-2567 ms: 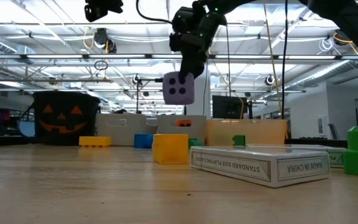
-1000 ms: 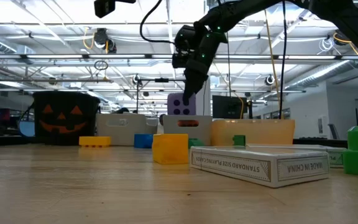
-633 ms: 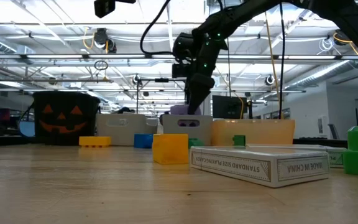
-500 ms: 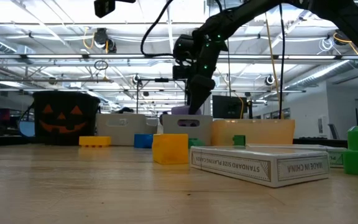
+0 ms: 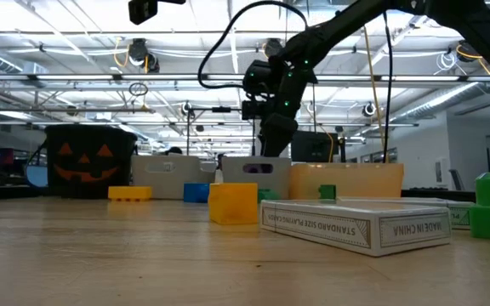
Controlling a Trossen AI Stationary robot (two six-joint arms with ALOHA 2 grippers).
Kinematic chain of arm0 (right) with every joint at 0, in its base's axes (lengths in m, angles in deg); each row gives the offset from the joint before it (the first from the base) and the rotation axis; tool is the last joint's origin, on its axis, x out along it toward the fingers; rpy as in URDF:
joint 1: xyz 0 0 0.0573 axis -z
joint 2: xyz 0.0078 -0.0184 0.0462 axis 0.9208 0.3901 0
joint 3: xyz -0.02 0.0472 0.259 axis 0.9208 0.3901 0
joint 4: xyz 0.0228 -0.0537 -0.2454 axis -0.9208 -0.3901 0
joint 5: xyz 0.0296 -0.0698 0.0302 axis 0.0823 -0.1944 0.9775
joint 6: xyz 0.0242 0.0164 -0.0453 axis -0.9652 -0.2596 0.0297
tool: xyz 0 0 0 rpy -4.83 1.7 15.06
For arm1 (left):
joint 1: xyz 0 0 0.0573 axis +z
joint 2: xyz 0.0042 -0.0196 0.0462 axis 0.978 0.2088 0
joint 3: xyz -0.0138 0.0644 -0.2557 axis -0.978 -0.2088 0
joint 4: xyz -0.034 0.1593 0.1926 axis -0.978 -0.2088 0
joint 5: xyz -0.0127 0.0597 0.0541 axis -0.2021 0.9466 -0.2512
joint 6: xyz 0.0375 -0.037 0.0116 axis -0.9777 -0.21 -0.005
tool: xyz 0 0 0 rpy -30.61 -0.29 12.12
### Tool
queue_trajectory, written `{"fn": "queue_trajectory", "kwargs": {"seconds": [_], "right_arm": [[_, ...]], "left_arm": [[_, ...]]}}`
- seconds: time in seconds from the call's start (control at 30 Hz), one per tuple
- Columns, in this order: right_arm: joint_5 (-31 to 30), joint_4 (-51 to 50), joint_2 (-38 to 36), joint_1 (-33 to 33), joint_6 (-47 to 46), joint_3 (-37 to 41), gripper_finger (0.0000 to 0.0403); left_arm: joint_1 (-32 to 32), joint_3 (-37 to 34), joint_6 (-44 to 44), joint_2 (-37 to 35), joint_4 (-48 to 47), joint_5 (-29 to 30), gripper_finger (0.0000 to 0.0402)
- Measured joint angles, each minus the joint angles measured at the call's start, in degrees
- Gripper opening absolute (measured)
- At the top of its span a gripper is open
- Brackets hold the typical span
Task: Pick & Place Toys
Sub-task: Put the purple dice into the right gray bin
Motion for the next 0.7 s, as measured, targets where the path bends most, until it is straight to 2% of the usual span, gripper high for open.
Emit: {"fn": "queue_trajectory", "kwargs": {"seconds": [0.37, 0.7], "right_arm": [[-0.06, 2.34, 0.08, -0.02, -0.41, 0.41, 0.0395], [-0.16, 2.53, -0.2, -0.02, -0.36, 0.47, 0.0396]], "left_arm": [[0.02, 0.0, 0.77, 0.0, 0.02, 0.0, 0.0074], [0.02, 0.0, 0.98, 0.0, 0.01, 0.0, 0.0074]]}}
